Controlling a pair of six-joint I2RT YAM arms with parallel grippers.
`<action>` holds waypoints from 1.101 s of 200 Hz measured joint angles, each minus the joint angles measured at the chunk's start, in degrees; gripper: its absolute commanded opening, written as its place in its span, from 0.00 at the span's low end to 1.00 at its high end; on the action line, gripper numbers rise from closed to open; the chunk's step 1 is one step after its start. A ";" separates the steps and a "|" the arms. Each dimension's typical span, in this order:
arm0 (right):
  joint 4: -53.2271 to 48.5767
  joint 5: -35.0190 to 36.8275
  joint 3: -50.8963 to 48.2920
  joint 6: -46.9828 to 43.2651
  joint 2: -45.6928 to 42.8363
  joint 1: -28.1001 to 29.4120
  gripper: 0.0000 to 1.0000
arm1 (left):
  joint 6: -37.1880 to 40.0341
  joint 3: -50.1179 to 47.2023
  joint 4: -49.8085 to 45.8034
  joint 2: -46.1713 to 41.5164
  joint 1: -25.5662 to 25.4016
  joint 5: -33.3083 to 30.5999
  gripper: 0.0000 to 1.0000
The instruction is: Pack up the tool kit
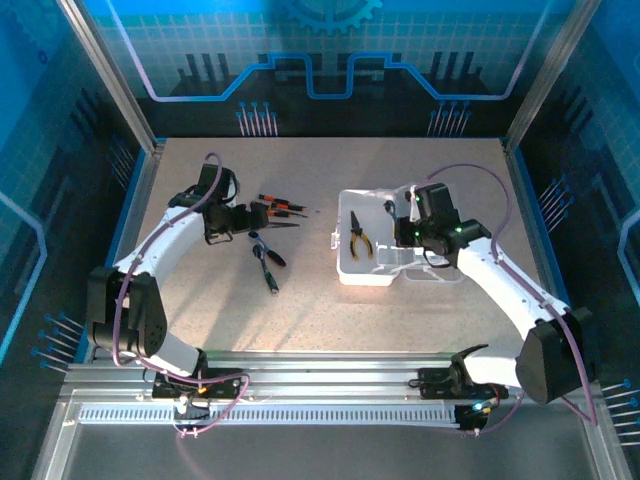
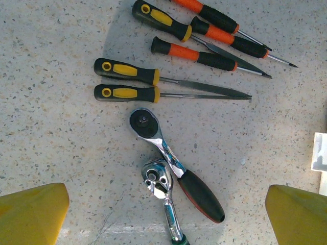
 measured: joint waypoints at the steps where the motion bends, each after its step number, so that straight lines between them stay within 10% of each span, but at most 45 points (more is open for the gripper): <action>1: 0.09 0.07 -0.04 0.04 0.00 -0.02 0.00 | 0.00 0.00 0.00 0.00 0.00 0.00 0.99; 109: 8.09 0.59 -1.14 7.30 8.85 3.91 0.00 | 0.00 -1.07 0.15 0.17 0.00 0.07 0.99; 220: 7.50 -1.40 1.75 7.93 9.92 6.56 0.48 | -0.02 -1.77 0.68 1.90 0.00 1.11 0.99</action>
